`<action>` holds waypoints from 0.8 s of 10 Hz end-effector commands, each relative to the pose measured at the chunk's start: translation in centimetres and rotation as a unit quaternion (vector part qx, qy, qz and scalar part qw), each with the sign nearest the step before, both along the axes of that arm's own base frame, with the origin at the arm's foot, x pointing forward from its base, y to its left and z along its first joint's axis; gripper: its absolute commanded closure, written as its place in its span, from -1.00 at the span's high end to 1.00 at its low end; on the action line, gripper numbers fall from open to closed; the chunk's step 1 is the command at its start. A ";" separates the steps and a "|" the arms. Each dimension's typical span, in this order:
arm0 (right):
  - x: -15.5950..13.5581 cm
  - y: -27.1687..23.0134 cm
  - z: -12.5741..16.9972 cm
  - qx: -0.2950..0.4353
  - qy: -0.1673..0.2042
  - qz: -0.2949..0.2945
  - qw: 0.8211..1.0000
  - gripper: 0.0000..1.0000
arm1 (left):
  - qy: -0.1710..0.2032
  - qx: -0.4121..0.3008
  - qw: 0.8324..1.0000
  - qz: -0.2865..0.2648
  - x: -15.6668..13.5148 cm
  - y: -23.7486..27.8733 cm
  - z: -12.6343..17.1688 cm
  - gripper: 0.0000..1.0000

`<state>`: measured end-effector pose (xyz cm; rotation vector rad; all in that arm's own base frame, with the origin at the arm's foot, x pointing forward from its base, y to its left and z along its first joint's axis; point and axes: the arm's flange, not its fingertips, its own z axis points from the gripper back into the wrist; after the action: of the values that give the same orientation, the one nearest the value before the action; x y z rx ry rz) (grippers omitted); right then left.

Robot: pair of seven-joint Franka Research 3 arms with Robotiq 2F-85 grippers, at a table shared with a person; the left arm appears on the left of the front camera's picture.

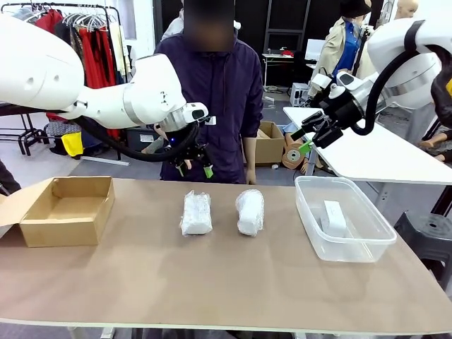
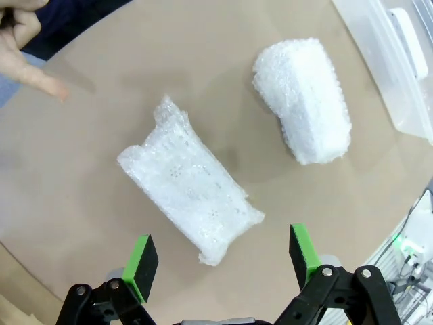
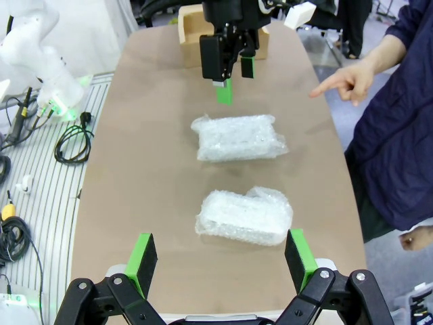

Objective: Separate and place wrapped and unwrapped clocks.
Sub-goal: Pick up the Digital clock indicated by the person.

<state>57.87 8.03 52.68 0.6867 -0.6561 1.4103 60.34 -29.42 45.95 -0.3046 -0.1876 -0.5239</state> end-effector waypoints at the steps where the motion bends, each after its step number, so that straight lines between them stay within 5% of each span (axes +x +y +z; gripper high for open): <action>1: -0.2 0.0 0.2 -0.003 -0.002 0.001 1.000 1.00 | 0.001 0.000 1.000 0.000 0.0 -0.1 -0.2 1.00; 2: -0.2 0.0 0.2 -0.003 -0.002 0.001 1.000 1.00 | 0.043 0.011 0.997 0.060 0.8 -0.2 -1.0 1.00; 6: -0.2 0.0 0.2 -0.003 -0.002 0.001 1.000 1.00 | 0.063 0.008 0.984 0.167 2.8 -2.5 -4.0 1.00; 8: -0.2 0.0 0.2 -0.003 -0.002 0.001 1.000 1.00 | 0.064 0.069 0.976 0.199 3.0 -2.4 -5.9 1.00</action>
<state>57.87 8.03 52.69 0.6866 -0.6562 1.4103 62.82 -31.48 39.90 -0.2282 -0.0904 -0.1556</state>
